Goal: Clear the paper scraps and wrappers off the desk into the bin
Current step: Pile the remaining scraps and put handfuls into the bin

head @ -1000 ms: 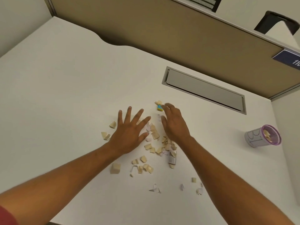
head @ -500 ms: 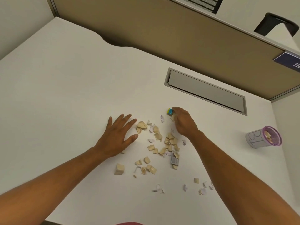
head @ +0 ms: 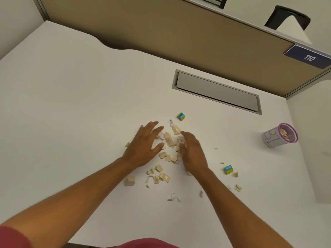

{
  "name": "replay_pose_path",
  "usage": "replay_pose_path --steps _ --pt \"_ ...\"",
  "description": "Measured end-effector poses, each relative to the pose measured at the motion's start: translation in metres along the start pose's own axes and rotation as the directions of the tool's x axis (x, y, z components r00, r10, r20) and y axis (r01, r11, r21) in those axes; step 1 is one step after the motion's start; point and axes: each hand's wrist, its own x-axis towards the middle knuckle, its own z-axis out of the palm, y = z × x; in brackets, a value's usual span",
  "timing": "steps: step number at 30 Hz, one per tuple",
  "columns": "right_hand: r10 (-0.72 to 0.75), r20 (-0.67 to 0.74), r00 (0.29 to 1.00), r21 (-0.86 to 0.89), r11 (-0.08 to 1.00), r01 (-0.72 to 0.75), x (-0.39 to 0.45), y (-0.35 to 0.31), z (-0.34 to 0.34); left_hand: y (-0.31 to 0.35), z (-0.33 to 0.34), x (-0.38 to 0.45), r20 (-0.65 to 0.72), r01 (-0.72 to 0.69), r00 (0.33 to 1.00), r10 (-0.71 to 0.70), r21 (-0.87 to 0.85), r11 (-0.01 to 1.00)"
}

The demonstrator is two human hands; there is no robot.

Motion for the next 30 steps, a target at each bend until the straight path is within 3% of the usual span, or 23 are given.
replay_pose_path --steps 2,4,7,11,17,20,22,23,24,25,26,27,29,30 --pt "0.122 0.011 0.992 -0.004 0.993 -0.122 0.003 0.012 -0.014 -0.009 -0.016 -0.013 -0.033 0.119 0.993 -0.115 0.16 0.98" --pt "0.233 0.108 0.967 -0.067 0.972 -0.226 0.004 0.024 -0.024 -0.018 -0.032 -0.03 -0.01 0.312 0.945 -0.326 0.321 0.894" --pt "0.278 0.203 0.939 -0.057 0.961 -0.272 0.002 0.028 -0.021 -0.023 -0.037 -0.048 0.109 0.454 0.858 -0.501 0.295 0.841" --pt "0.193 0.133 0.972 0.14 0.967 -0.212 0.006 0.007 0.002 -0.003 -0.02 -0.043 0.165 0.418 0.893 -0.419 0.045 0.907" --pt "0.099 0.082 0.992 0.232 0.966 -0.116 0.013 -0.012 0.007 0.022 -0.013 -0.01 0.203 0.312 0.941 -0.272 -0.204 0.928" --pt "0.075 -0.032 0.997 0.118 0.99 -0.071 0.015 -0.005 -0.008 0.019 -0.02 -0.006 0.025 0.182 0.983 -0.185 -0.333 0.925" --pt "0.054 -0.063 0.997 0.022 0.998 -0.052 0.014 -0.004 -0.011 0.019 -0.024 -0.003 -0.104 0.135 0.972 -0.209 -0.48 0.867" --pt "0.027 -0.048 0.998 -0.019 0.999 -0.028 0.012 -0.007 -0.009 0.02 -0.025 -0.001 -0.093 0.17 0.95 -0.298 -0.644 0.746" --pt "-0.012 -0.025 1.0 -0.054 0.998 0.01 0.009 -0.011 -0.006 0.02 -0.025 0.003 -0.014 0.216 0.906 -0.422 -0.843 0.493" --pt "-0.061 -0.007 0.998 -0.064 0.996 0.061 0.006 -0.017 -0.001 0.021 -0.027 0.007 0.126 0.22 0.854 -0.505 -0.967 0.131" --pt "-0.116 0.003 0.993 -0.049 0.992 0.116 0.002 -0.022 0.004 0.021 -0.03 0.009 0.27 0.186 0.815 -0.513 -0.96 -0.209" --pt "-0.159 0.005 0.987 -0.003 0.987 0.159 -0.003 -0.029 0.009 0.02 -0.032 0.009 0.361 0.144 0.803 -0.475 -0.89 -0.433" --pt "-0.116 0.079 0.99 0.247 0.964 0.093 -0.012 -0.046 0.018 0.017 -0.032 0.01 0.402 0.096 0.825 -0.396 -0.792 -0.603" --pt "-0.047 0.193 0.98 0.468 0.882 -0.05 -0.014 -0.056 0.021 0.017 -0.031 0.009 0.388 0.084 0.847 -0.364 -0.773 -0.628"
